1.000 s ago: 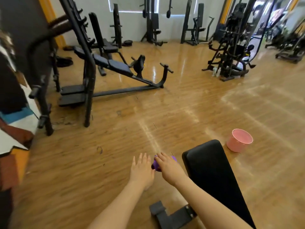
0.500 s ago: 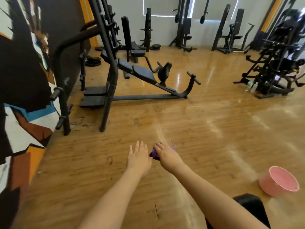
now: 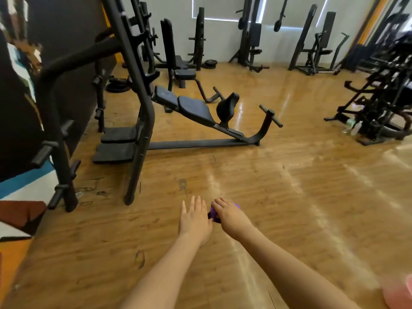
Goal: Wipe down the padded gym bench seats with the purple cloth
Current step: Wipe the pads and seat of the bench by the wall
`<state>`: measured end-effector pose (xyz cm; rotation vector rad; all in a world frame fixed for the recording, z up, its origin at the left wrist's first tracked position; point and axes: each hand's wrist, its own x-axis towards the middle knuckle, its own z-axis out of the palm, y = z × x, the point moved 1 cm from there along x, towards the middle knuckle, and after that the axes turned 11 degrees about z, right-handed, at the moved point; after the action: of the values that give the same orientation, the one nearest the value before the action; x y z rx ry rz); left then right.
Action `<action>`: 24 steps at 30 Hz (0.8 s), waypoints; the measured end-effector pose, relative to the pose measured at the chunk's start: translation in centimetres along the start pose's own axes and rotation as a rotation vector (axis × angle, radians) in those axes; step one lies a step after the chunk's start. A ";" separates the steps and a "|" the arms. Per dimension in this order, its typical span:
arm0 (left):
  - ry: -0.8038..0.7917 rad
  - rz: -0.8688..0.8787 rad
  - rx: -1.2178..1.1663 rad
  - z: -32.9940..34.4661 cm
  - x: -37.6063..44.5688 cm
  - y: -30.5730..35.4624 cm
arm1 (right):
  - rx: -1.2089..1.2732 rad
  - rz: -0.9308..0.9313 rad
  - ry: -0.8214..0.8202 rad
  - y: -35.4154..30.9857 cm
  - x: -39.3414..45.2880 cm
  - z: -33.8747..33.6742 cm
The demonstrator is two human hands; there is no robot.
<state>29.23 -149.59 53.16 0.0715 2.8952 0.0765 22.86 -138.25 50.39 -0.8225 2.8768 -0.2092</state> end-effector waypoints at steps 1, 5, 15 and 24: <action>0.003 0.002 -0.002 -0.8 2.0 -0.7 | 0.004 0.008 -0.005 0.4 2.0 -0.7; -0.006 0.009 -0.005 -3.6 9.5 -2.8 | 0.005 0.017 0.001 2.5 9.6 -3.2; 0.022 -0.041 -0.005 -9.0 33.2 -6.4 | 0.032 -0.029 -0.020 13.5 31.7 -6.0; 0.023 -0.164 -0.100 -14.6 52.0 -10.2 | -0.001 -0.140 -0.052 19.9 52.1 -11.1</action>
<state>-25.18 -157.54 54.19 -0.1855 2.9021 0.1934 -33.04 -148.24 52.79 -1.0154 2.7729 -0.1979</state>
